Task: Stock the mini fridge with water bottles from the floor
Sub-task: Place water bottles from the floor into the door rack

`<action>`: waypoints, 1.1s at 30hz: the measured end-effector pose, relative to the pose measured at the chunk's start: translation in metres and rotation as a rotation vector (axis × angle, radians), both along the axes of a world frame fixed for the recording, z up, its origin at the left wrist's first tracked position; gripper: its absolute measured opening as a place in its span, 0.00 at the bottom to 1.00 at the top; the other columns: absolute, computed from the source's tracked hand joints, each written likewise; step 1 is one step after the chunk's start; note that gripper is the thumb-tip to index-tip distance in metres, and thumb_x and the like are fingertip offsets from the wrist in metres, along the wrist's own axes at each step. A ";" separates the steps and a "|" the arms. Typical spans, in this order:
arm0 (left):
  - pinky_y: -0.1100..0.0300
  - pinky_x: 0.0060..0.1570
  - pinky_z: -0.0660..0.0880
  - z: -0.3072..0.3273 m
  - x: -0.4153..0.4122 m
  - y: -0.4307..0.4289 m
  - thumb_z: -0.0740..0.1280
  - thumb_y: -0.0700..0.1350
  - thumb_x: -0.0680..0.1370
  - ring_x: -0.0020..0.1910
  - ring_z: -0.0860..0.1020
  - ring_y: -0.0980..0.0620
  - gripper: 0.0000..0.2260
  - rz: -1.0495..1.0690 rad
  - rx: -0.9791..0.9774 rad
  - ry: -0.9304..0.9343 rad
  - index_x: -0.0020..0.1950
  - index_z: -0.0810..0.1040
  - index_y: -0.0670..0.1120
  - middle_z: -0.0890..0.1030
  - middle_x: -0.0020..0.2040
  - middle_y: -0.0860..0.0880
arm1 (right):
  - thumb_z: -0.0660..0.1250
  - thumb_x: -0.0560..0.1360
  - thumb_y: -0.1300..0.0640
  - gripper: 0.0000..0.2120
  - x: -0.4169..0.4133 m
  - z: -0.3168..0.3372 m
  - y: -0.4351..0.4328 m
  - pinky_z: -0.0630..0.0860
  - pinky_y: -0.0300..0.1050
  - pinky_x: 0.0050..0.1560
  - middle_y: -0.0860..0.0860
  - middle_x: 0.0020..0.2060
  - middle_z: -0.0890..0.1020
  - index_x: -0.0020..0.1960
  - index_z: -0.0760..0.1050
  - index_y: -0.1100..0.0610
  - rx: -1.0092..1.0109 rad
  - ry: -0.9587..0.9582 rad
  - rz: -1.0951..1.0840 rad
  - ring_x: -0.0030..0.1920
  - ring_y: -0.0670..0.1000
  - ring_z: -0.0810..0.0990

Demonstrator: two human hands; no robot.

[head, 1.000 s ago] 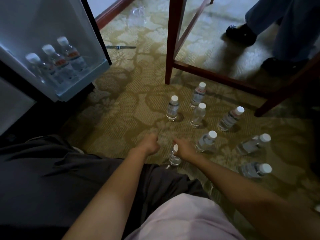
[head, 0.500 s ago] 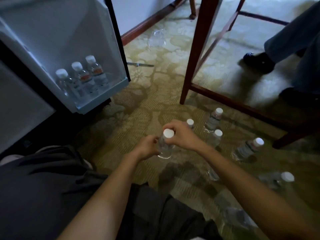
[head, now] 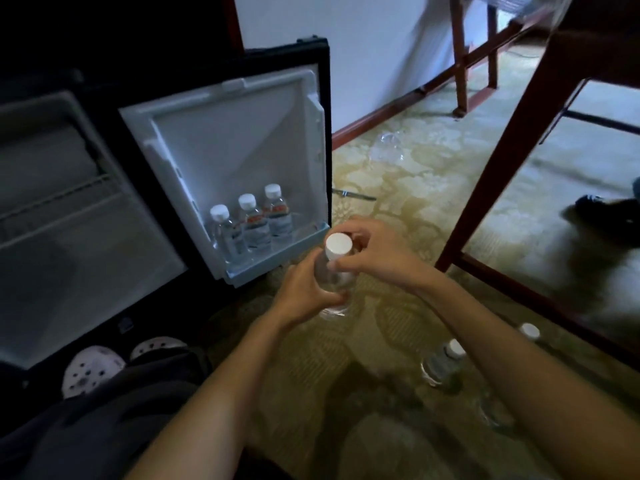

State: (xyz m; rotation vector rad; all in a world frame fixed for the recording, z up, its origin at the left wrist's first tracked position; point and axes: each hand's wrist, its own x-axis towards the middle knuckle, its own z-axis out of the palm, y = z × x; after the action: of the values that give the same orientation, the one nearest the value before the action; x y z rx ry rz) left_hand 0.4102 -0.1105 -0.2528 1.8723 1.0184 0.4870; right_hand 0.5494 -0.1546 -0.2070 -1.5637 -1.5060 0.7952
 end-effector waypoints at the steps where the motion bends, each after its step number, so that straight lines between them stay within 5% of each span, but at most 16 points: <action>1: 0.61 0.51 0.75 0.003 -0.004 0.011 0.76 0.40 0.65 0.55 0.77 0.54 0.27 0.029 0.001 -0.014 0.61 0.72 0.50 0.78 0.55 0.53 | 0.74 0.65 0.67 0.17 0.003 -0.001 0.008 0.72 0.36 0.43 0.49 0.41 0.78 0.51 0.78 0.55 0.000 0.076 0.012 0.40 0.46 0.75; 4: 0.59 0.50 0.75 0.013 -0.013 0.044 0.76 0.39 0.64 0.51 0.79 0.51 0.22 0.110 -0.020 -0.036 0.54 0.73 0.50 0.80 0.50 0.51 | 0.73 0.65 0.68 0.23 0.014 -0.018 0.028 0.77 0.38 0.49 0.48 0.42 0.79 0.57 0.73 0.53 -0.067 0.208 0.016 0.47 0.49 0.78; 7: 0.53 0.56 0.77 0.025 -0.016 0.072 0.75 0.36 0.65 0.50 0.81 0.49 0.22 0.082 -0.084 -0.080 0.55 0.74 0.45 0.82 0.51 0.47 | 0.73 0.66 0.67 0.26 0.010 -0.045 0.047 0.77 0.34 0.50 0.46 0.51 0.78 0.60 0.70 0.54 -0.280 0.145 0.097 0.56 0.47 0.76; 9: 0.52 0.56 0.78 0.030 -0.016 0.088 0.75 0.35 0.65 0.52 0.81 0.48 0.24 0.037 -0.123 -0.115 0.58 0.73 0.43 0.82 0.52 0.45 | 0.73 0.66 0.65 0.28 0.002 -0.058 0.066 0.76 0.41 0.56 0.48 0.57 0.77 0.63 0.70 0.54 -0.333 0.167 0.122 0.60 0.49 0.76; 12: 0.52 0.54 0.79 0.036 -0.013 0.109 0.76 0.38 0.63 0.52 0.81 0.48 0.25 -0.032 -0.082 -0.072 0.58 0.74 0.45 0.82 0.52 0.46 | 0.74 0.65 0.68 0.27 -0.007 -0.064 0.094 0.77 0.46 0.58 0.53 0.55 0.80 0.61 0.72 0.54 -0.295 0.291 0.118 0.55 0.51 0.80; 18: 0.48 0.61 0.74 0.036 -0.012 0.153 0.76 0.47 0.66 0.56 0.78 0.48 0.25 -0.063 0.058 0.176 0.60 0.72 0.46 0.80 0.56 0.47 | 0.74 0.61 0.68 0.24 -0.011 -0.091 0.141 0.79 0.46 0.46 0.53 0.47 0.82 0.56 0.75 0.60 -0.234 0.144 -0.134 0.47 0.52 0.81; 22: 0.45 0.74 0.50 0.024 -0.024 0.175 0.63 0.44 0.77 0.74 0.62 0.45 0.27 -0.020 0.355 0.556 0.73 0.57 0.47 0.66 0.73 0.45 | 0.73 0.62 0.63 0.22 -0.005 -0.106 0.174 0.73 0.42 0.40 0.50 0.44 0.78 0.55 0.73 0.58 -0.174 -0.138 -0.327 0.46 0.52 0.77; 24: 0.47 0.75 0.43 0.014 -0.032 0.179 0.58 0.43 0.79 0.78 0.48 0.47 0.28 -0.043 0.429 0.683 0.76 0.48 0.44 0.53 0.78 0.45 | 0.73 0.63 0.66 0.22 -0.004 -0.107 0.186 0.72 0.39 0.39 0.51 0.45 0.78 0.55 0.72 0.57 -0.176 -0.091 -0.404 0.47 0.51 0.76; 27: 0.50 0.75 0.42 -0.004 -0.045 0.183 0.55 0.38 0.79 0.78 0.43 0.47 0.29 -0.055 0.488 0.787 0.76 0.44 0.41 0.46 0.78 0.44 | 0.74 0.62 0.68 0.25 -0.001 -0.111 0.204 0.79 0.52 0.50 0.54 0.50 0.80 0.55 0.72 0.56 -0.176 0.044 -0.489 0.51 0.54 0.79; 33: 0.52 0.75 0.42 -0.020 -0.059 0.192 0.55 0.37 0.78 0.78 0.43 0.46 0.32 -0.094 0.599 0.852 0.76 0.39 0.41 0.43 0.78 0.44 | 0.77 0.59 0.66 0.29 0.000 -0.134 0.241 0.78 0.57 0.56 0.54 0.53 0.79 0.57 0.69 0.55 -0.266 0.146 -0.560 0.56 0.55 0.78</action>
State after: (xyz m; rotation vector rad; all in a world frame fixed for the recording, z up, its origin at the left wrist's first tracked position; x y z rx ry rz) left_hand 0.3516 0.0811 -0.2726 2.7573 1.4096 -0.1250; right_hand 0.5495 0.0868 -0.3414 -1.9504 -0.8119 0.7743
